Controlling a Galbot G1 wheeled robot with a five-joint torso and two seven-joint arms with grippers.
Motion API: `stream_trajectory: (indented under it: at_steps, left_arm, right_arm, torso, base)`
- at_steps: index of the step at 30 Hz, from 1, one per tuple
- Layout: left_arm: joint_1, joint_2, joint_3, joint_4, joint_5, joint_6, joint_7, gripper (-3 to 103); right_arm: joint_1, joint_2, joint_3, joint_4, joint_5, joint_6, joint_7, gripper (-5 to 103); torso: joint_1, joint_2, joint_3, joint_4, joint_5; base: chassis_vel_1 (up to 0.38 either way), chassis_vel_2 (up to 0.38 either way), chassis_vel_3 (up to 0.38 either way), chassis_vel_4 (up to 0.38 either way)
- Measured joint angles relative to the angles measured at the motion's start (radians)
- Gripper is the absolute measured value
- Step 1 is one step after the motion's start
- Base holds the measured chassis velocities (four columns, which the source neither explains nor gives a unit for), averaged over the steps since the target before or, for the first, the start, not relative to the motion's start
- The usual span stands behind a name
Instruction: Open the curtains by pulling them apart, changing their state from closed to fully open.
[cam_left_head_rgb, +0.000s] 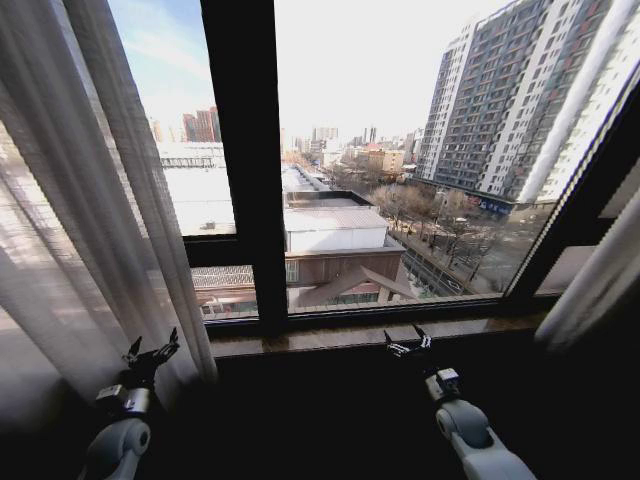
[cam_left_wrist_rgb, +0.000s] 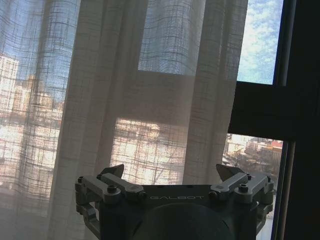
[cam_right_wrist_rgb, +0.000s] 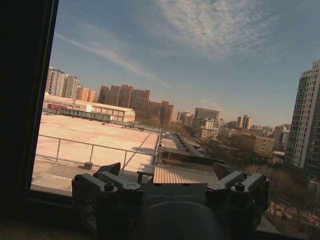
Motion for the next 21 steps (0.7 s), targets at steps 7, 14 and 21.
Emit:
stream_trajectory:
  at_steps: [7, 14, 21]
  left_arm:
    - [0.000, 0.000, 0.000, 0.000, 0.000, 0.000, 0.000, 100]
    - [0.000, 0.000, 0.000, 0.000, 0.000, 0.000, 0.000, 100]
    - [0.000, 0.000, 0.000, 0.000, 0.000, 0.000, 0.000, 100]
  right_arm:
    - [0.000, 0.000, 0.000, 0.000, 0.000, 0.000, 0.000, 100]
    - [0.000, 0.000, 0.000, 0.000, 0.000, 0.000, 0.000, 100]
    - [0.000, 0.000, 0.000, 0.000, 0.000, 0.000, 0.000, 100]
  torso:
    - [0.000, 0.000, 0.000, 0.0000, 0.0000]
    - [0.000, 0.000, 0.000, 0.0000, 0.0000]
    - [0.000, 0.000, 0.000, 0.0000, 0.0000]
  base:
    - [0.000, 0.000, 0.000, 0.000]
    - [0.000, 0.000, 0.000, 0.000]
    - [0.000, 0.000, 0.000, 0.000]
